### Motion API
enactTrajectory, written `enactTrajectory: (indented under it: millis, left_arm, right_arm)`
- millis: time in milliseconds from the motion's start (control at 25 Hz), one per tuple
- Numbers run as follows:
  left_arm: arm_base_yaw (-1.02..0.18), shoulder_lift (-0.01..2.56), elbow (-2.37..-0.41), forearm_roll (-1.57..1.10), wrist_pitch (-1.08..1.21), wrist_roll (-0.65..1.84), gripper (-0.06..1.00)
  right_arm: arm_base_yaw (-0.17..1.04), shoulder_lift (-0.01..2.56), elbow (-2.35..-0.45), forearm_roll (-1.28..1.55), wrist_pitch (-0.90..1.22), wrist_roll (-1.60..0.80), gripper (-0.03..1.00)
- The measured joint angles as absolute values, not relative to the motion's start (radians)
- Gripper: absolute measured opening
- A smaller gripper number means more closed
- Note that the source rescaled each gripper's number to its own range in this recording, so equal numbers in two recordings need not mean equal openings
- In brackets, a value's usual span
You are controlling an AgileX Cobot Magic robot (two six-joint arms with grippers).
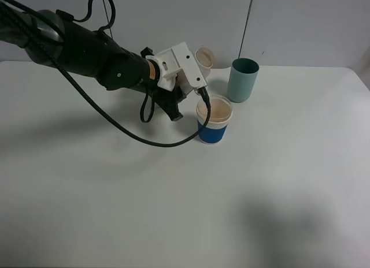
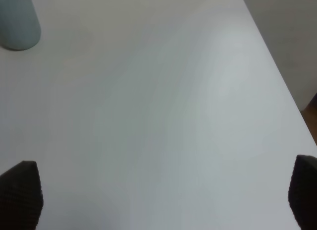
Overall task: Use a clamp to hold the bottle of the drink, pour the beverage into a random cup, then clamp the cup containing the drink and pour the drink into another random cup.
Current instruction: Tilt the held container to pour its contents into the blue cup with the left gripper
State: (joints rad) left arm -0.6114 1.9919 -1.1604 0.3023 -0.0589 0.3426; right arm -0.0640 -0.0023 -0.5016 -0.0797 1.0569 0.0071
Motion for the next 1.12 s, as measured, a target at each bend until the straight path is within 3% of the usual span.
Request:
enactTrajectory:
  millis: [1120]
  left_arm:
    - [-0.599,2.002,-1.240,0.596,-0.019,0.379,0.00]
  right_arm:
    - [-0.064,-0.002,-0.502,-0.080,1.057,0.007,1.00]
